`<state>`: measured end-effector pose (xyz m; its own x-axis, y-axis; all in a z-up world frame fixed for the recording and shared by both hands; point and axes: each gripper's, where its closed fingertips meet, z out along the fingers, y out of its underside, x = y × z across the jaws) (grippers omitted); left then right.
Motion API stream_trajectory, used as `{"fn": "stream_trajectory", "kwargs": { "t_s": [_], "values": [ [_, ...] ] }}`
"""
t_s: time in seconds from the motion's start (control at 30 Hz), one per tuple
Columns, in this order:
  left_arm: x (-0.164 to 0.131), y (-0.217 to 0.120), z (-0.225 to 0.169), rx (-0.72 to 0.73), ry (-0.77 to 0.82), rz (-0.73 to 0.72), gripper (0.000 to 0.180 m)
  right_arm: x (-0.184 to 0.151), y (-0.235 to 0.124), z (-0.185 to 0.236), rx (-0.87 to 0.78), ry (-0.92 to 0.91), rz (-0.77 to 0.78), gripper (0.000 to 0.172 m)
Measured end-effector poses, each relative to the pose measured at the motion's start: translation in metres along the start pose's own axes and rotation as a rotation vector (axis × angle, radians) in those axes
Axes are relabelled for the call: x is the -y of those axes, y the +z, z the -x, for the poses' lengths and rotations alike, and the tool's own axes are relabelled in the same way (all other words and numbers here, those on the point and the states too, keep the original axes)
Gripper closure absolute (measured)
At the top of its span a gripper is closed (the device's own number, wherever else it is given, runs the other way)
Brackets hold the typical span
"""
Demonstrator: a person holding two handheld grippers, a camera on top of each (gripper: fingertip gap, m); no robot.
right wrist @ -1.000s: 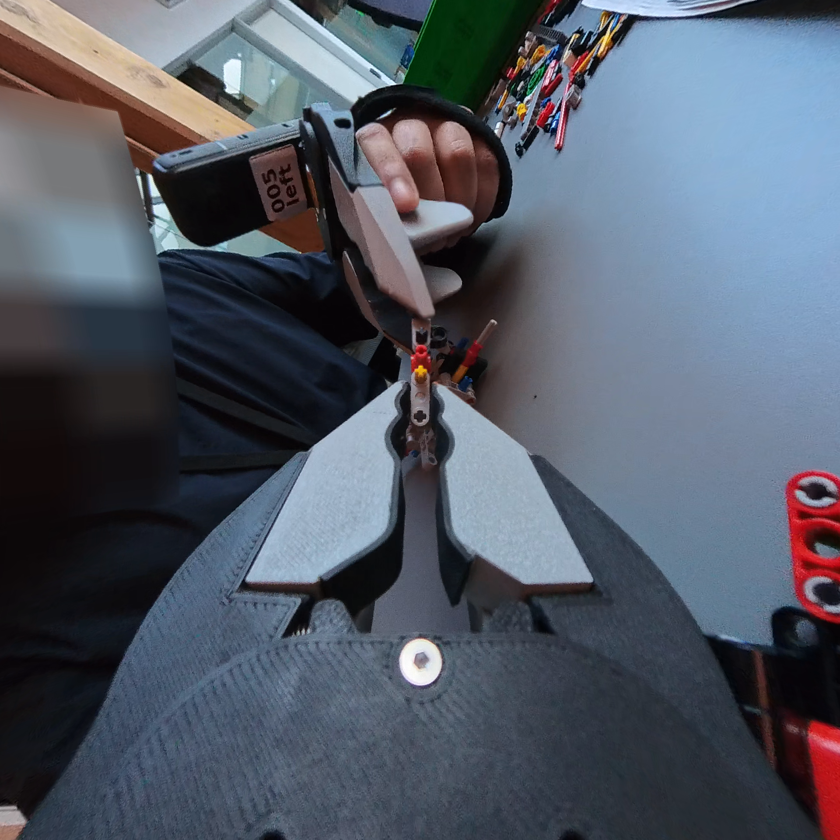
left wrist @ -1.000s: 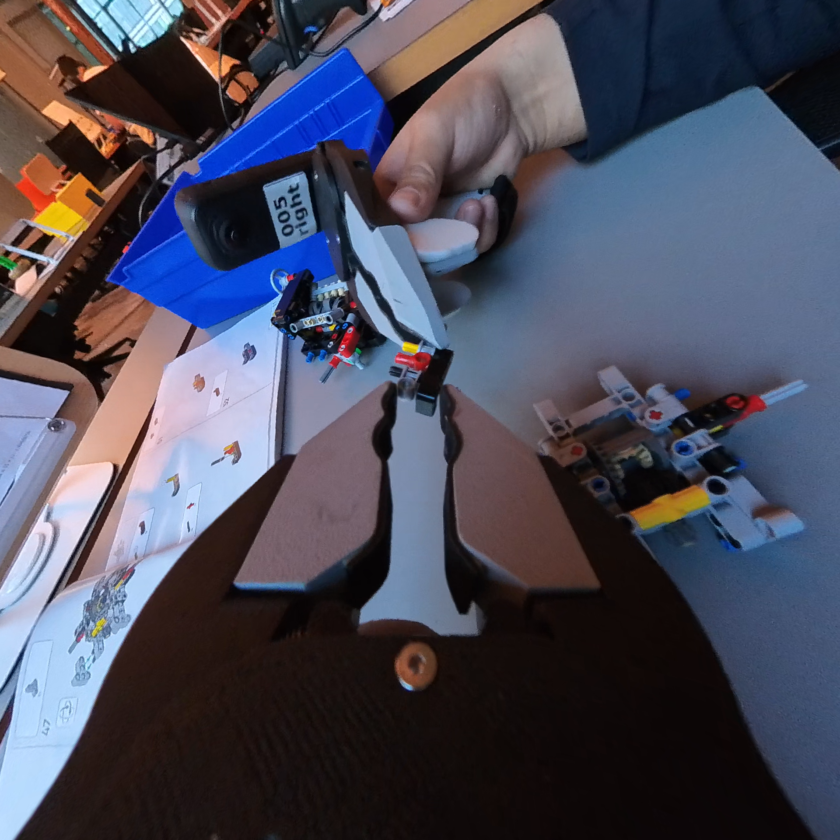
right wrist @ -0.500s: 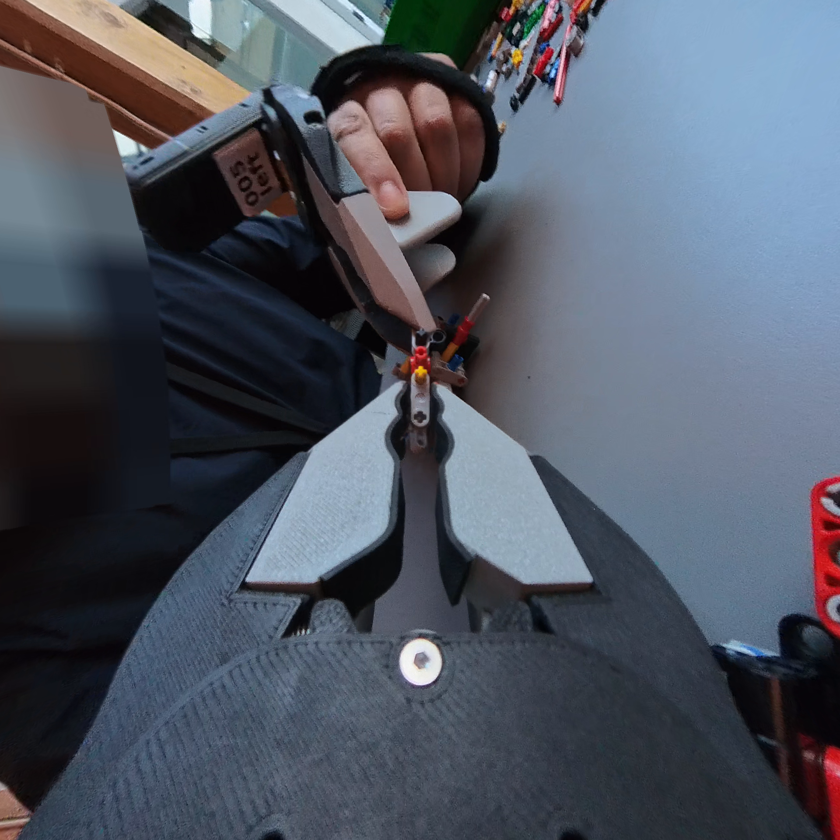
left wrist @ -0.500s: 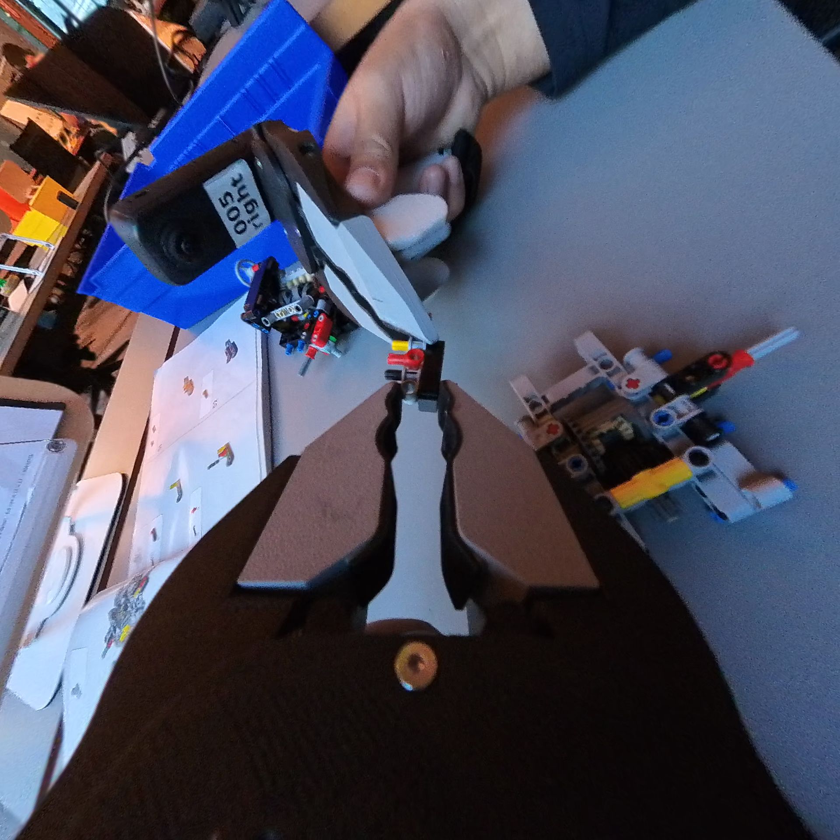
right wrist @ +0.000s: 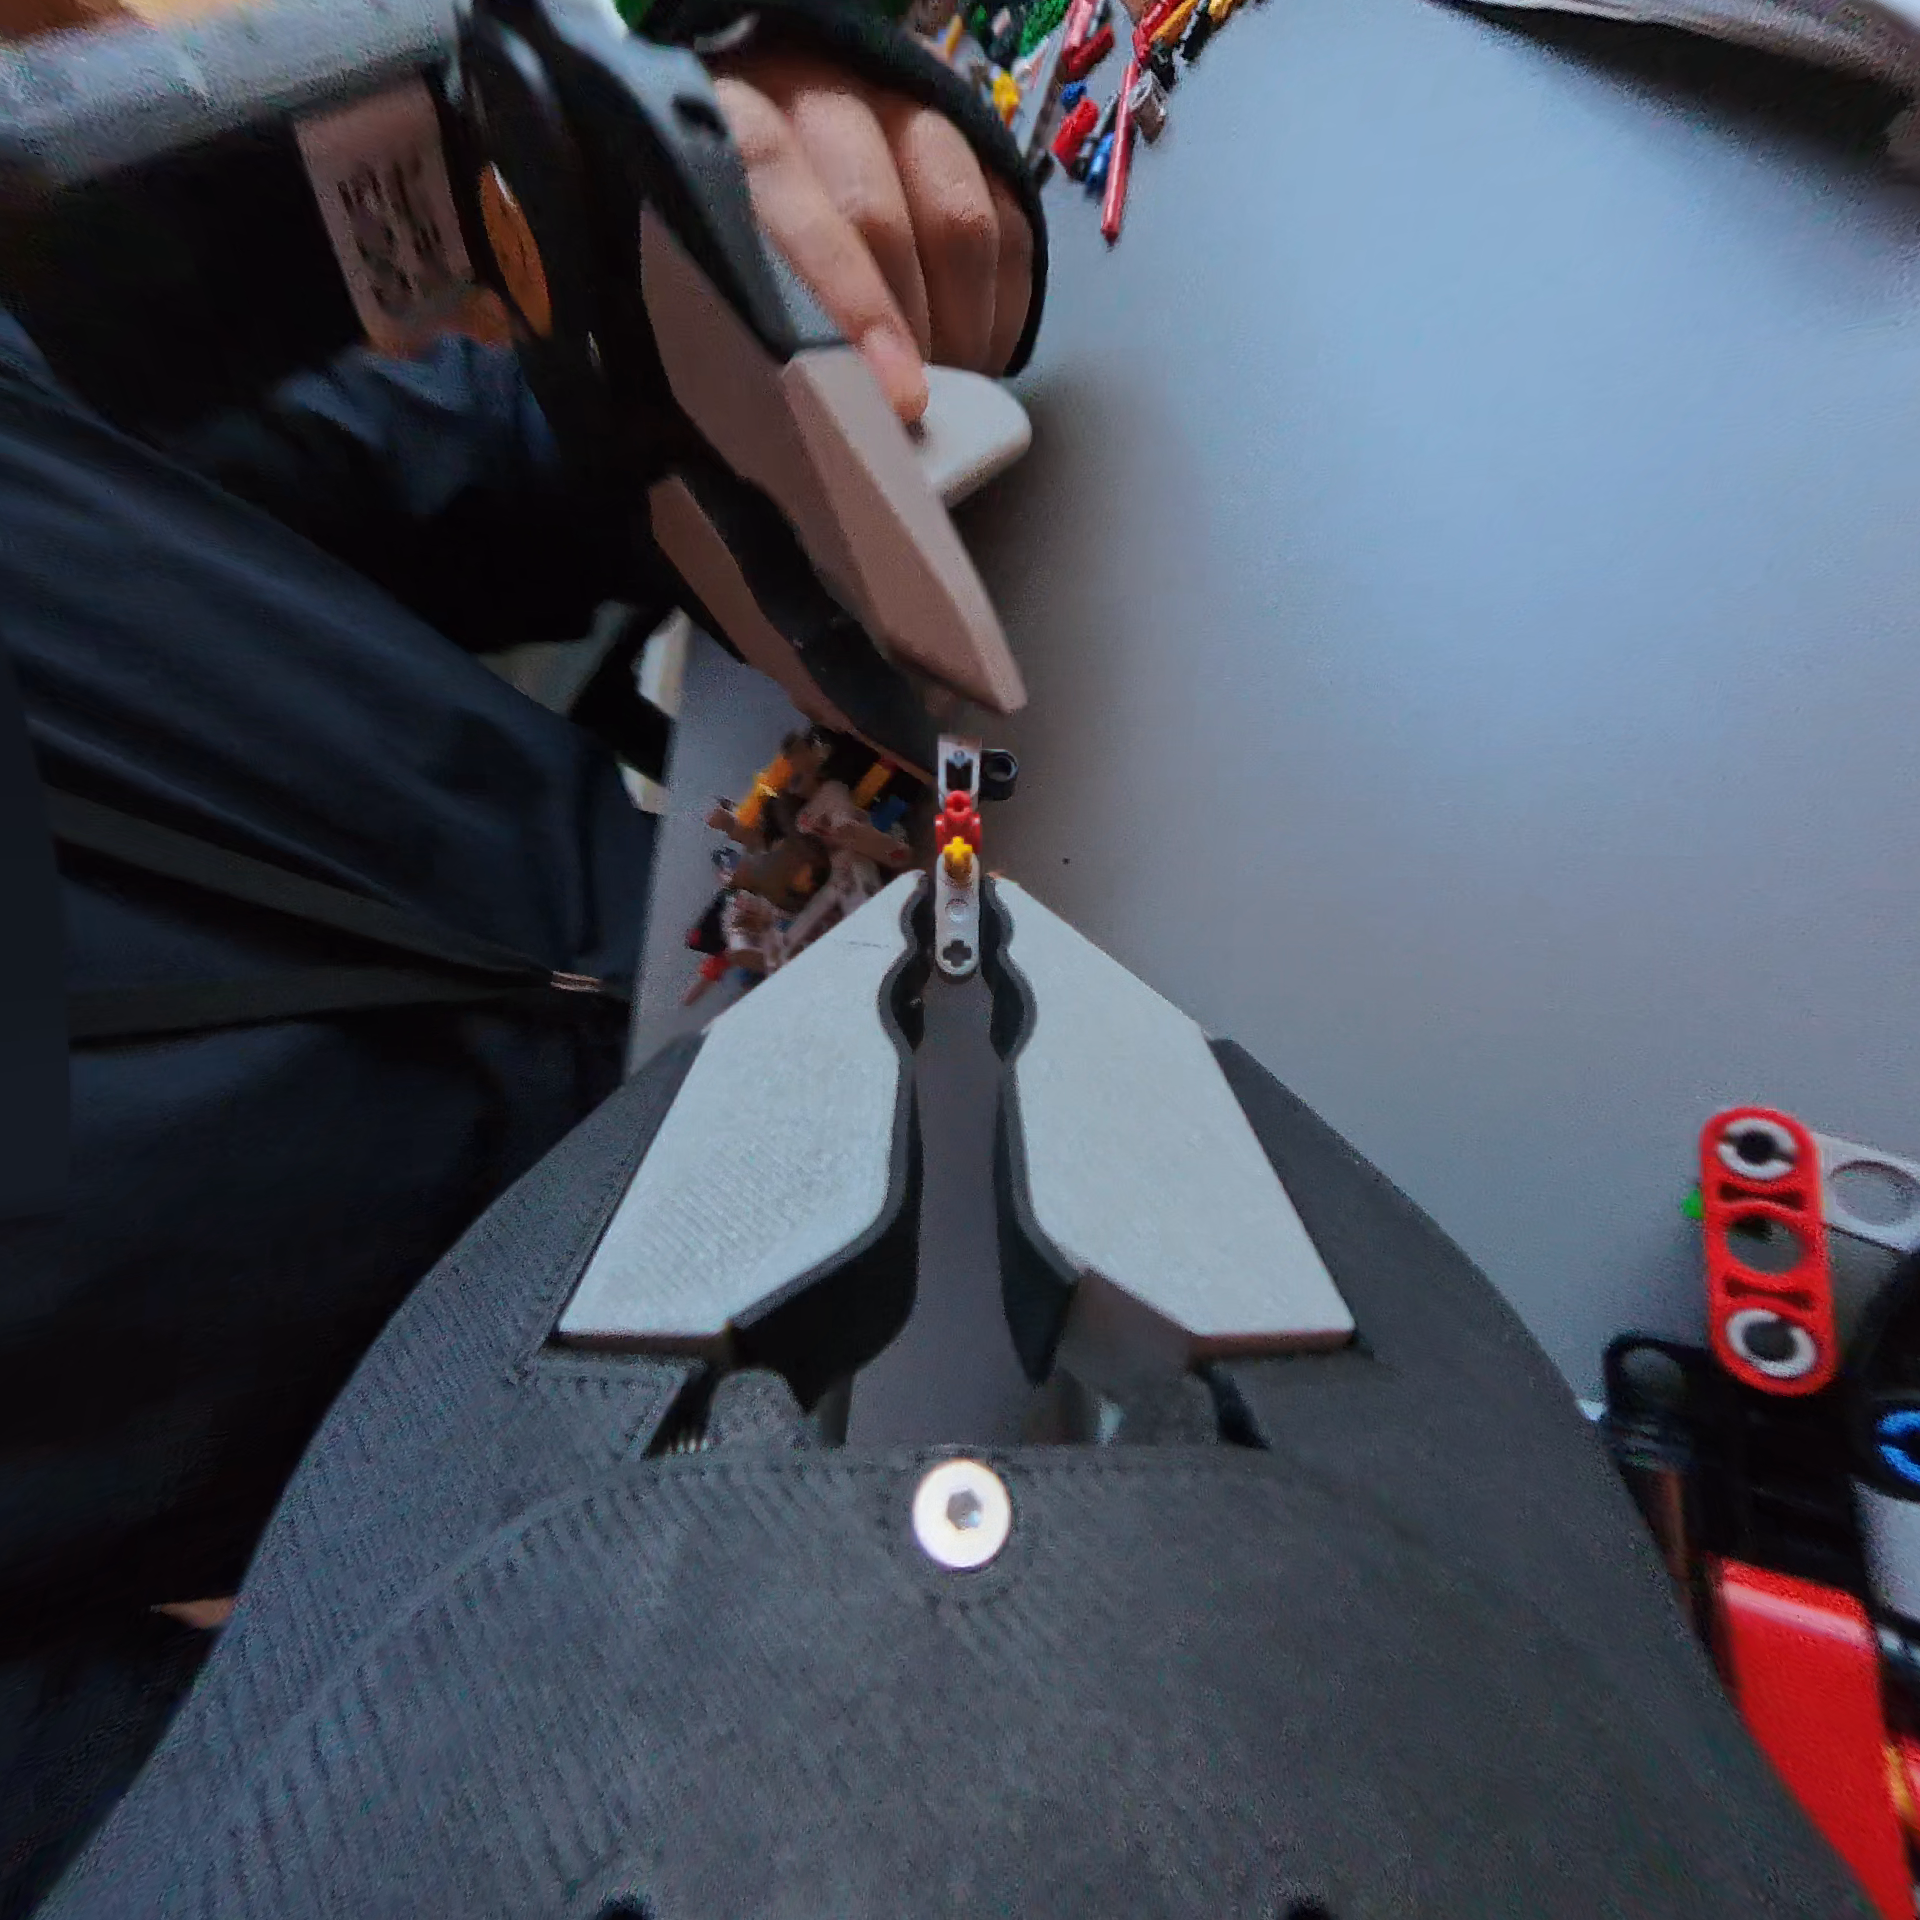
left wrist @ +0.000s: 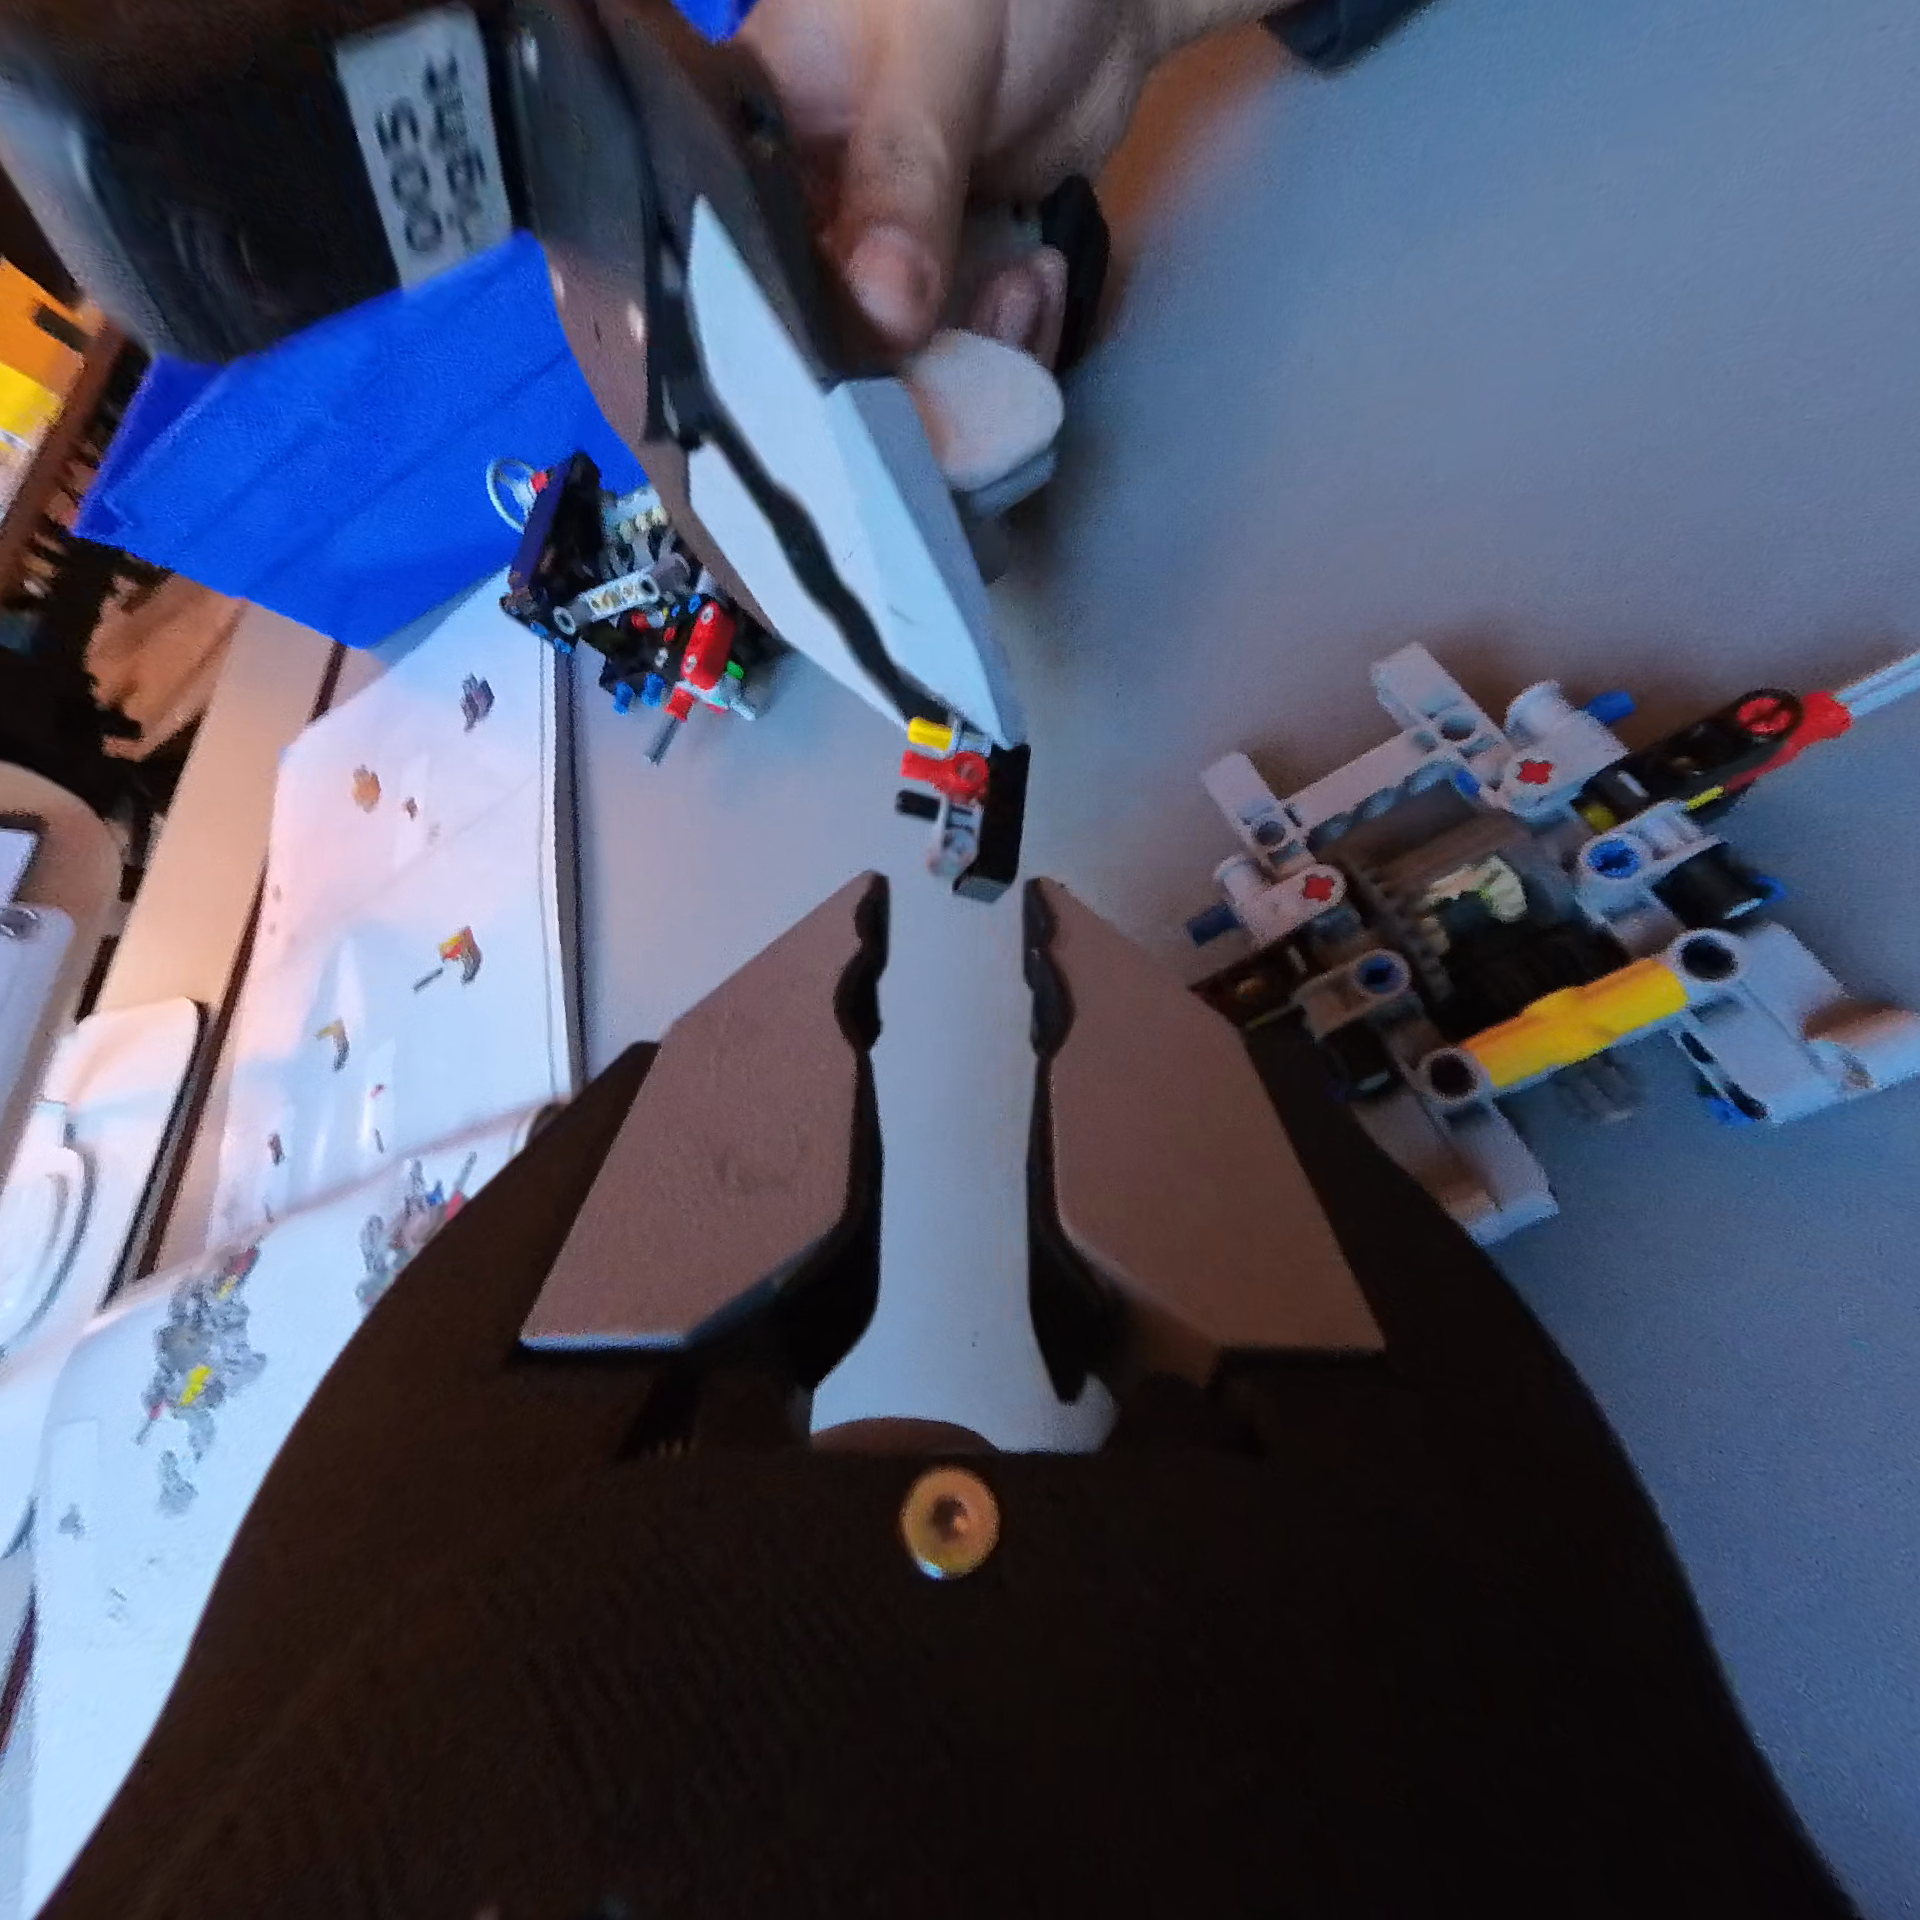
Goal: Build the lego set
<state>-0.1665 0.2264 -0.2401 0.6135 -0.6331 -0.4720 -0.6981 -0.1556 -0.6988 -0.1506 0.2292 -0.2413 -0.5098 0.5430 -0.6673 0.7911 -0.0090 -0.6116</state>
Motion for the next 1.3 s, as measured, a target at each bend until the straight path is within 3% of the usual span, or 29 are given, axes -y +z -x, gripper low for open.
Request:
{"fn": "stream_trajectory", "kwargs": {
  "t_s": [0.13, 0.27, 0.4, 0.5, 0.7, 0.87, 1.07, 1.3],
  "values": [
    [-0.007, -0.002, 0.011, 0.008, -0.149, 0.011, 0.154, -0.011, -0.002, -0.024, -0.255, -0.192, 0.107, 0.167],
    [-0.017, -0.001, 0.019, 0.028, -0.277, 0.041, 0.155, -0.012, 0.001, -0.023, -0.331, -0.361, 0.145, 0.167],
    [-0.022, 0.001, 0.022, 0.058, -0.295, 0.076, 0.153, -0.011, 0.003, -0.026, -0.456, -0.540, 0.186, 0.165],
    [-0.023, 0.000, 0.023, 0.063, -0.309, 0.074, 0.154, -0.010, 0.004, -0.022, -0.449, -0.572, 0.169, 0.151],
    [-0.024, -0.004, 0.031, 0.125, -0.329, 0.068, 0.159, 0.008, -0.010, -0.004, -0.355, -0.547, 0.014, 0.142],
    [-0.021, -0.009, 0.039, 0.178, -0.315, 0.043, 0.178, 0.040, -0.038, 0.007, -0.361, -0.561, -0.220, 0.129],
    [-0.020, -0.013, 0.049, 0.221, -0.354, 0.012, 0.162, 0.055, -0.056, -0.002, -0.468, -0.583, -0.322, 0.119],
    [-0.015, -0.024, 0.069, 0.309, -0.363, -0.056, 0.165, 0.070, -0.076, -0.015, -0.614, -0.619, -0.435, 0.119]
  ]
}}
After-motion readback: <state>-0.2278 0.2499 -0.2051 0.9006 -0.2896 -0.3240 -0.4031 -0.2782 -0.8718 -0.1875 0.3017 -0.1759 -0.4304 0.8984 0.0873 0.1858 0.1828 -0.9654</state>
